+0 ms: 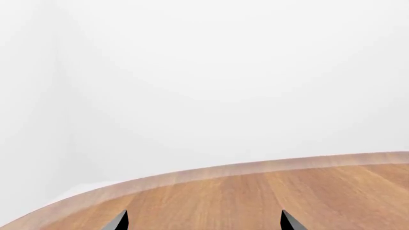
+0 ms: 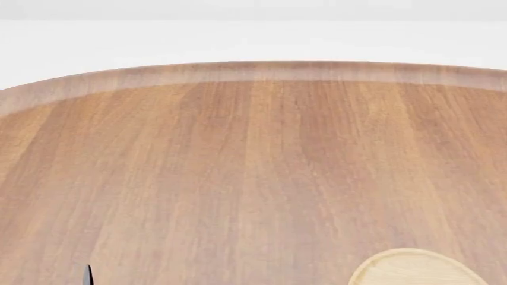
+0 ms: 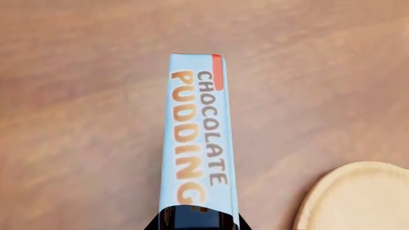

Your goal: Put the chocolate pudding to the left of the plate.

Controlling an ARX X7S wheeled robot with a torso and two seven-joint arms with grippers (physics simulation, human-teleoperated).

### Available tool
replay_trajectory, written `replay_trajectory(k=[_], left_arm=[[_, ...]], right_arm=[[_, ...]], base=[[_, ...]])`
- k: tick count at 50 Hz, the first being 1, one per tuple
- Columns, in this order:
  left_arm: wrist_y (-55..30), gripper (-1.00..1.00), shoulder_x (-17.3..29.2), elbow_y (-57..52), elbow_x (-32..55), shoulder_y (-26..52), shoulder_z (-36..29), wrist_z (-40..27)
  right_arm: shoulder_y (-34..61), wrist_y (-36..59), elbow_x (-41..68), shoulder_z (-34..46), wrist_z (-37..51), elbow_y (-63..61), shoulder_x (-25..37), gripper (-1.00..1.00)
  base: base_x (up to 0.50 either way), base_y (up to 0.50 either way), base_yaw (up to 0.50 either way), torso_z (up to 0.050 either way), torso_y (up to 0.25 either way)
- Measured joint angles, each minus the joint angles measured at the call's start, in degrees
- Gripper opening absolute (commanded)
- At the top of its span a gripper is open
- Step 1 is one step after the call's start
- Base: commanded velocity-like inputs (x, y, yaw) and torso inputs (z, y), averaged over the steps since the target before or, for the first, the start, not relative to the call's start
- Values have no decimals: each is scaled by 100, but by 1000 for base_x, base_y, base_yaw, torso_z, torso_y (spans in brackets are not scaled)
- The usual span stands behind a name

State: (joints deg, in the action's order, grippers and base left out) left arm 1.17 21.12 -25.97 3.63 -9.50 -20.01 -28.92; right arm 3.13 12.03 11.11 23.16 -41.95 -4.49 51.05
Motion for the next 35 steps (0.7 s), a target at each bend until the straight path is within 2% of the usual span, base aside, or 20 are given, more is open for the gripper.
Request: replay_trajectory(k=[35], left_arm=[[4, 100, 32, 16, -21, 20, -105, -21]], right_arm=[[625, 423, 97, -146, -100, -371, 102, -100]], base=[[0, 0, 0, 0, 0]])
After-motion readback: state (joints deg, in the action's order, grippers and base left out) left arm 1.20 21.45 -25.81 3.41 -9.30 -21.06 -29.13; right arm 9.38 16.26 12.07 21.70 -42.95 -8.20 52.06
